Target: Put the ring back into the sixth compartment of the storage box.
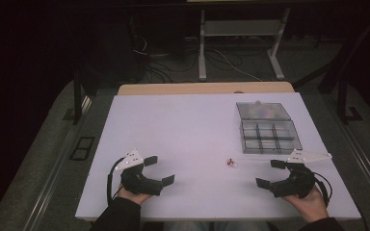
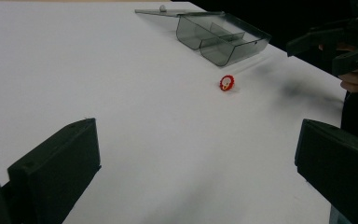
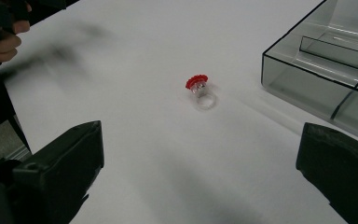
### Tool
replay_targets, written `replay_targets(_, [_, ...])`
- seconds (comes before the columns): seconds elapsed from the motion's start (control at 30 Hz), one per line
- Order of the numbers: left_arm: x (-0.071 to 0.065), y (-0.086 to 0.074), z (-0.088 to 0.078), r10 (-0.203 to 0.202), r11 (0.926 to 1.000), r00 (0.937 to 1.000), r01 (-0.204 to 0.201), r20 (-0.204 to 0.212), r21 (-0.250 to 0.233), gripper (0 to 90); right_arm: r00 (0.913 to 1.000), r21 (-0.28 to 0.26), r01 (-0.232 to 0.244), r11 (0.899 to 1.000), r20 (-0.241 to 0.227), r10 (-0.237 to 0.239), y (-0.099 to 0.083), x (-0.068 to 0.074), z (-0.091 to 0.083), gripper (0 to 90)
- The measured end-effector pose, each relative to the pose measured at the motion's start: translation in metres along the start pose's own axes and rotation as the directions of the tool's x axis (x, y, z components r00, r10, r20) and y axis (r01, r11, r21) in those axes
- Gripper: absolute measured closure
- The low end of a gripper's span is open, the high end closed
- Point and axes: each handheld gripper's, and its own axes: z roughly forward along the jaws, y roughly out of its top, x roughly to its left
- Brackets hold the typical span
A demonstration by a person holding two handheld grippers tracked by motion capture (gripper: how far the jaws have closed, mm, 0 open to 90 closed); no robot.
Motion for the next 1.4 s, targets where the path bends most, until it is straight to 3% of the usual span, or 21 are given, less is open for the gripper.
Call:
replay_targets(1.03, [-0.002,-0.001,0.004,0.007,0.9998,0.9999,-0.007,0.01,0.019,0.0,0.9997,0.025,-0.021,0.999,0.015,0.02,0.004,-0.001,-0.005,0.7])
replay_targets(1.4, [-0.003,-0.002,0.004,0.0,0.9998,0.9999,0.0,0.014,0.019,0.0,0.9999,0.059,0.008,0.998,0.011,-0.008,0.014,-0.001,-0.003,0.7])
